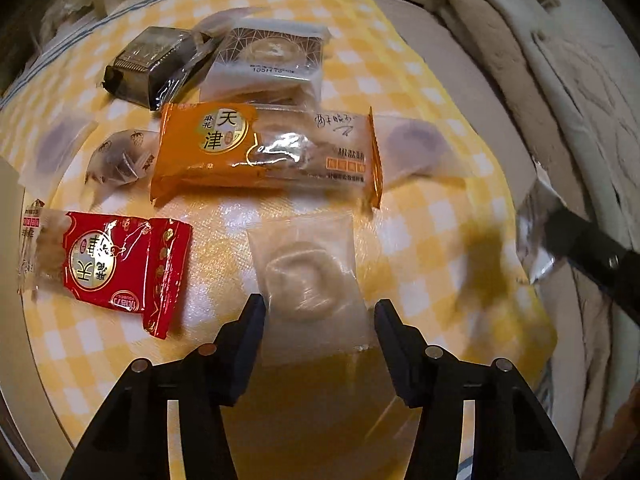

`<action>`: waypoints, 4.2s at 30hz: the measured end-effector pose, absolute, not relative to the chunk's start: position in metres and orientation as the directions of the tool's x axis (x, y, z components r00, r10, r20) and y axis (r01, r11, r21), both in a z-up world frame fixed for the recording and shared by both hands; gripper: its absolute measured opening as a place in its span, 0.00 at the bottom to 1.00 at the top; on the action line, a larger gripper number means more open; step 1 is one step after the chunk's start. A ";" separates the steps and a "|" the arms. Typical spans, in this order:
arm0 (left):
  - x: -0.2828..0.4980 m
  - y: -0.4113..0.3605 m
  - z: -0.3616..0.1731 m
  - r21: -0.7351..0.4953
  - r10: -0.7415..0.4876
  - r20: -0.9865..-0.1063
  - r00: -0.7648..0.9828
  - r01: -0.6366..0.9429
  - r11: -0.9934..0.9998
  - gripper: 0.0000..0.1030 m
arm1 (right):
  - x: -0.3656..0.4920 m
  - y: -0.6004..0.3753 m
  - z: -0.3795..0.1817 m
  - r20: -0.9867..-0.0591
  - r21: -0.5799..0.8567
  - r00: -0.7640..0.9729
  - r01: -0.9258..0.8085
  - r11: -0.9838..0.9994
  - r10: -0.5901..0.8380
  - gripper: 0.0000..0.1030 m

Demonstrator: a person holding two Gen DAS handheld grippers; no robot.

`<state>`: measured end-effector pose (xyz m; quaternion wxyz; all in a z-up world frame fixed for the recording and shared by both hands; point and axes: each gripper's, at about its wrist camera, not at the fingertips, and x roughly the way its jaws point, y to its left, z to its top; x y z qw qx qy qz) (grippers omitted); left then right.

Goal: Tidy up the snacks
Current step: 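Carry both held packets over the white tray, then lower both packets into the tray and open both tools, then withdraw both tools from the tray toward the remaining snacks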

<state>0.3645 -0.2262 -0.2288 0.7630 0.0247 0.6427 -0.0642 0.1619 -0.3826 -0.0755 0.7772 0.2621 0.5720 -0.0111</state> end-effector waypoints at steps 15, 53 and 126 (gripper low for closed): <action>0.345 -0.217 -0.162 -0.111 -0.160 -0.940 0.301 0.173 0.979 0.40 | 0.159 -0.381 -0.060 -0.877 0.405 0.393 0.290 0.867 0.278 0.37; 0.161 0.024 0.057 -0.125 -0.051 -0.793 0.607 -0.080 0.989 0.41 | 0.150 -0.186 0.045 -0.676 0.459 0.553 -0.203 0.865 0.488 0.37; 0.166 0.096 0.056 -0.046 0.015 -0.880 0.474 -0.116 0.992 1.00 | 0.154 -0.097 0.018 -0.784 0.431 0.369 -0.254 0.866 0.498 1.00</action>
